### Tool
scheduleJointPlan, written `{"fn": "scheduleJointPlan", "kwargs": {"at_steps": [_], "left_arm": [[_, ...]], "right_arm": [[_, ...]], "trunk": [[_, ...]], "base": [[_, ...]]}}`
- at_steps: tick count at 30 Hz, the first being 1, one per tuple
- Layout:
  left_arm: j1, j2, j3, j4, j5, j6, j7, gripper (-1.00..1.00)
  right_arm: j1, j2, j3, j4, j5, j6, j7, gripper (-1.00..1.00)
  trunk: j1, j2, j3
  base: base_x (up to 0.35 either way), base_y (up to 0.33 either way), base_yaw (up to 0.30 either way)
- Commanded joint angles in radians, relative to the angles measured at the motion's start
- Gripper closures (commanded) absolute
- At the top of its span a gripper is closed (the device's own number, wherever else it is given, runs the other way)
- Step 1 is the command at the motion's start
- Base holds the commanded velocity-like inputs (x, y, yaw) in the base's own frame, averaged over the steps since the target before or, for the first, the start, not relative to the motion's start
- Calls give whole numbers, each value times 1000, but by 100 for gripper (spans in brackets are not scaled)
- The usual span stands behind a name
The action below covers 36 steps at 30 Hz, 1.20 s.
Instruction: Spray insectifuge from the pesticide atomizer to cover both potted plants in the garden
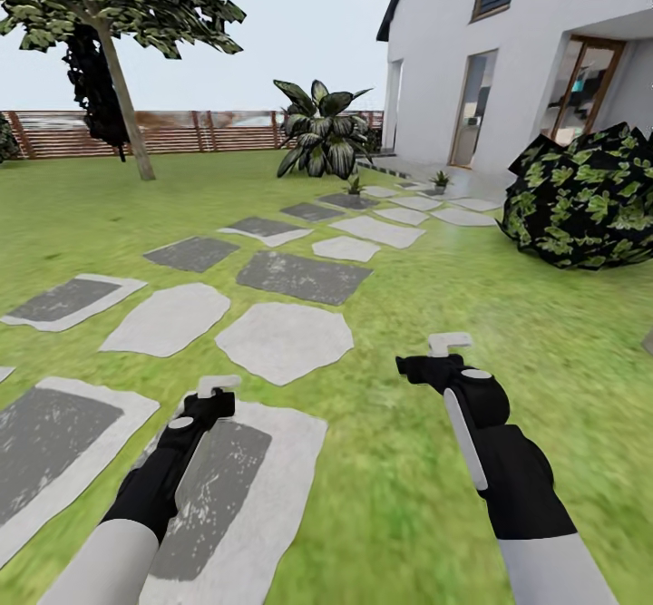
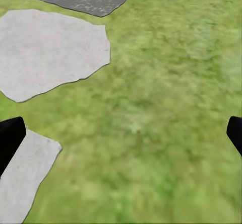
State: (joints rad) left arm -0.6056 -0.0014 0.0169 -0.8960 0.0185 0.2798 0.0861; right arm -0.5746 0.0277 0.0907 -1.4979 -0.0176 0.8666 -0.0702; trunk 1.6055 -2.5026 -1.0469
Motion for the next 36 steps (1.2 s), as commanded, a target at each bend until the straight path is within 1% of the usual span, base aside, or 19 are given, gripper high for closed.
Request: {"fn": "scheduleJointPlan", "kwargs": {"at_steps": [1, 36], "left_arm": [[0, 0, 0, -2, 2, 5, 3, 100], [0, 0, 0, -1, 1, 5, 3, 100]], "right_arm": [[-1, 0, 1, -1, -2, 5, -7, -100], [-1, 0, 1, -1, -2, 5, -7, -100]], "trunk": [[0, 0, -1], [0, 0, -1]], "base": [[347, 0, 0], [347, 0, 0]]}}
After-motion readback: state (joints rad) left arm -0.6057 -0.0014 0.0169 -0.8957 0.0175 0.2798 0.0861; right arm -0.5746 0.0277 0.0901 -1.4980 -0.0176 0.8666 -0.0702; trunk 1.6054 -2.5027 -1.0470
